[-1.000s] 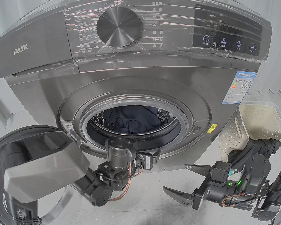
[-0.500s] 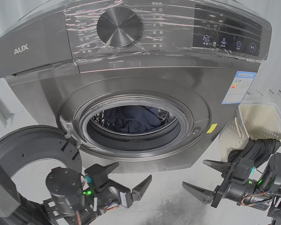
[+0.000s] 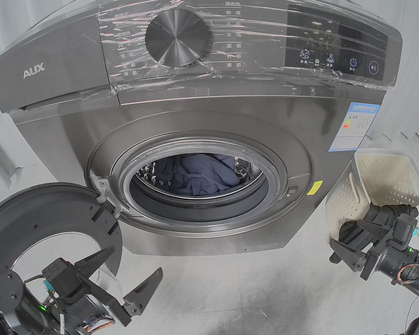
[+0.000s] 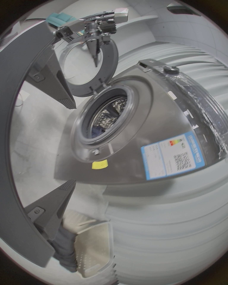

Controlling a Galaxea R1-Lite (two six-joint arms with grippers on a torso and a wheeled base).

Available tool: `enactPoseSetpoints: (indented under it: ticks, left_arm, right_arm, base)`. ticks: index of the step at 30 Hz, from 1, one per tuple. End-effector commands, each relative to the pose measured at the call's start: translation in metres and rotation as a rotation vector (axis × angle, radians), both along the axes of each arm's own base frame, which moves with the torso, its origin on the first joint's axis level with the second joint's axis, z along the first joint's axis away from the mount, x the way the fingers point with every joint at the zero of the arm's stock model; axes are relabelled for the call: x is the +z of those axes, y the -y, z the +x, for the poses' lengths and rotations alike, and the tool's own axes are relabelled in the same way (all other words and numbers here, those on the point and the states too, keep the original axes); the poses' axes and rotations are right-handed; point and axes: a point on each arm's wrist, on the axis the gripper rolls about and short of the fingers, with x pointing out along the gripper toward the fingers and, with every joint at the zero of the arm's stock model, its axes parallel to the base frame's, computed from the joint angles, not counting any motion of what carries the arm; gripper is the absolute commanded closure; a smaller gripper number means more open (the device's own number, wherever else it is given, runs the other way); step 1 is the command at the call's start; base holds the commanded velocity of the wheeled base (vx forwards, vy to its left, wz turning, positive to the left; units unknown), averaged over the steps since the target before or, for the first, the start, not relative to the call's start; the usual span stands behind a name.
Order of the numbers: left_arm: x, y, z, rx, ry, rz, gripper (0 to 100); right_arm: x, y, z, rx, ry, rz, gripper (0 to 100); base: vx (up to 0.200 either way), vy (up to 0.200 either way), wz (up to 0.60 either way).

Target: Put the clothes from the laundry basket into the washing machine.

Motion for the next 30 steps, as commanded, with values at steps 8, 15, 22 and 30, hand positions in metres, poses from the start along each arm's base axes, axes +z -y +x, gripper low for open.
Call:
enactPoseSetpoints:
  ticks: [8, 15, 22, 30]
  left_arm:
    - [0.011, -0.078, -0.046, 0.268, 0.056, -0.039, 0]
    - [-0.007, -0.104, -0.083, 0.286, 0.046, -0.065, 0]
    - [-0.031, -0.114, -0.114, 0.324, 0.067, -0.064, 0]
    - [-0.046, -0.111, -0.125, 0.291, 0.059, -0.032, 0]
  right_arm:
    - [-0.002, 0.065, -0.089, -0.182, 0.027, 0.003, 0]
    - [-0.007, 0.077, -0.112, -0.307, 0.106, 0.035, 0]
    - [-0.016, 0.080, -0.126, -0.366, 0.133, 0.041, 0]
    - [-0.045, 0.082, -0.147, -0.363, 0.075, 0.032, 0]
  base:
    - [-0.200, 0.000, 0.00]
    - [-0.086, 0.000, 0.00]
    - [0.000, -0.057, 0.00]
    - [0.000, -0.200, 0.00]
